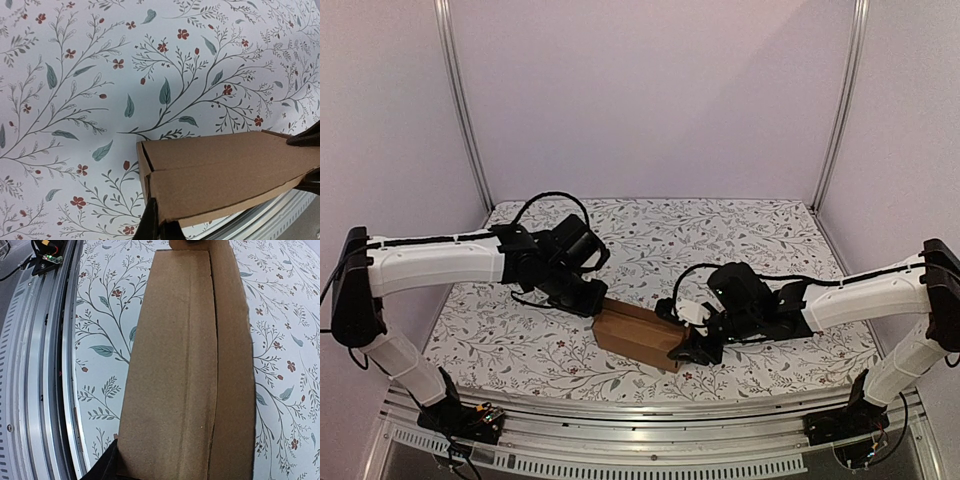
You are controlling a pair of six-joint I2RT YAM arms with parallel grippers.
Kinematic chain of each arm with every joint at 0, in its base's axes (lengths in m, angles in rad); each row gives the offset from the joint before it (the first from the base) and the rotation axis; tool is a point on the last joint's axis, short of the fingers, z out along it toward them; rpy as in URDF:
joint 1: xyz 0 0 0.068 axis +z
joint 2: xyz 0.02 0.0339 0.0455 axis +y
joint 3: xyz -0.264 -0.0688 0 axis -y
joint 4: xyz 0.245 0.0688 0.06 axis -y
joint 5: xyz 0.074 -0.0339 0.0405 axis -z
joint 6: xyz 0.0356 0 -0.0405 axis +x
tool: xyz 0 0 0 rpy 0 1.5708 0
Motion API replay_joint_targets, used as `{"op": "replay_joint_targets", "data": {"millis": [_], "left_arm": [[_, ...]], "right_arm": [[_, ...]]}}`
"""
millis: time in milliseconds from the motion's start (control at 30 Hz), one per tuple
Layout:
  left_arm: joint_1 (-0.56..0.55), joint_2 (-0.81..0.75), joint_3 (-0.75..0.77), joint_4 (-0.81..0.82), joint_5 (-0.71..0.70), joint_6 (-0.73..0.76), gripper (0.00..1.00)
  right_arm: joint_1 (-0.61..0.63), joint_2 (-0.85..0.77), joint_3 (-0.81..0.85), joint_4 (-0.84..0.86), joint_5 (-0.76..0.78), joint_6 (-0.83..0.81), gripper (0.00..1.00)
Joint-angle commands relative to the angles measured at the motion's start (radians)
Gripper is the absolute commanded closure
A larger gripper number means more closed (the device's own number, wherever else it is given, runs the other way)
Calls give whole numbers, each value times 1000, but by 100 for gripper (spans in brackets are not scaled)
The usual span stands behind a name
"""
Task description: Fold the paper box
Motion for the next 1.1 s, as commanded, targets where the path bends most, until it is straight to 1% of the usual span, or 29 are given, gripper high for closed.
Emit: {"op": "replay_joint_targets", "data": {"millis": [0, 133, 200, 467, 733, 1067], "left_arm": [[-40, 20, -81, -119, 28, -54, 100], [-54, 13, -100, -115, 27, -70, 100], [-60, 10, -111, -112, -6, -79, 100], [-80, -1, -158, -104, -54, -106, 100], [-99, 9, -176, -103, -106, -118, 100], [-111, 35, -171, -100, -131, -117, 100]], "right_arm": [[-1, 24, 2, -43, 50, 31, 83], [-1, 27, 2, -44, 49, 33, 83], [0, 27, 2, -47, 51, 34, 83], [2, 24, 0, -57, 51, 47, 83], [7, 17, -4, -56, 39, 68, 78], [11, 9, 0, -51, 26, 85, 72]]}}
